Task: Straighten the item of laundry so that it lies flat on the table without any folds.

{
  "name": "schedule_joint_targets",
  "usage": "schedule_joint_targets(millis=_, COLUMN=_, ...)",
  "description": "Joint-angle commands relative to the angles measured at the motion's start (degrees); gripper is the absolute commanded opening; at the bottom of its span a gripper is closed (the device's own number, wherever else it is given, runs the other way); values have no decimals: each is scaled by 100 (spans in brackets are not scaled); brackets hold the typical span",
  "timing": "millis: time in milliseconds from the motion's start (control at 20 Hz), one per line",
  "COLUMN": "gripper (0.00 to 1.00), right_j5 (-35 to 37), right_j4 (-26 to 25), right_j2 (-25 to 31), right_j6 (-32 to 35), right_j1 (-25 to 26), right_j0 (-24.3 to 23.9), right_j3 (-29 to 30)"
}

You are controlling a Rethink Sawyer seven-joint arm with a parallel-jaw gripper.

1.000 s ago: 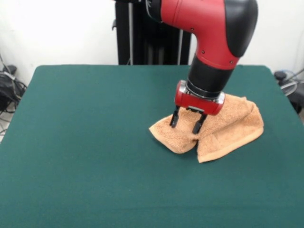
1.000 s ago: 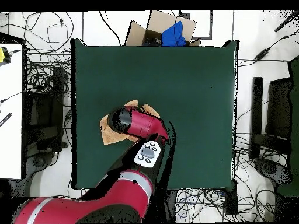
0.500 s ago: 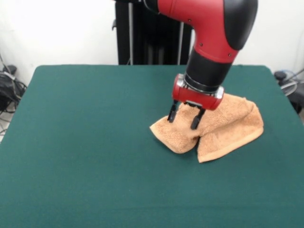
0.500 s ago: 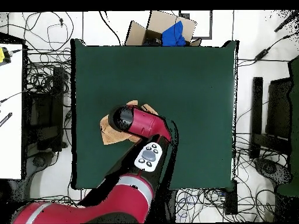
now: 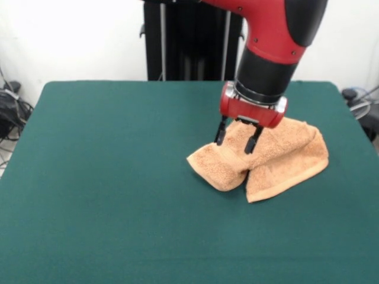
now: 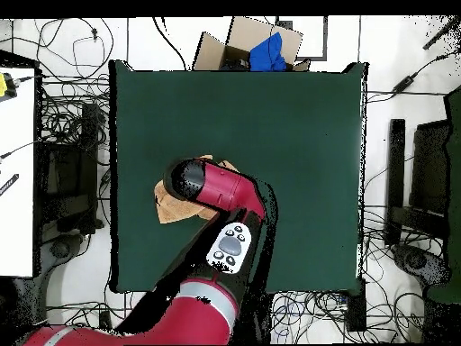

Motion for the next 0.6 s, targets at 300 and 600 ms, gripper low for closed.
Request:
schedule_joint_targets(millis=300, gripper=100, right_j5=282, right_j4=394, right_j2=157, right_j6=1772, right_j1=219, right_j0=43, right_j3=-379)
schedule_joint_targets(millis=600, gripper=100, right_j5=174, right_j4=444, right_j2=82, right_j6=1818, right_j1=555, right_j0=54, right_j3=-711)
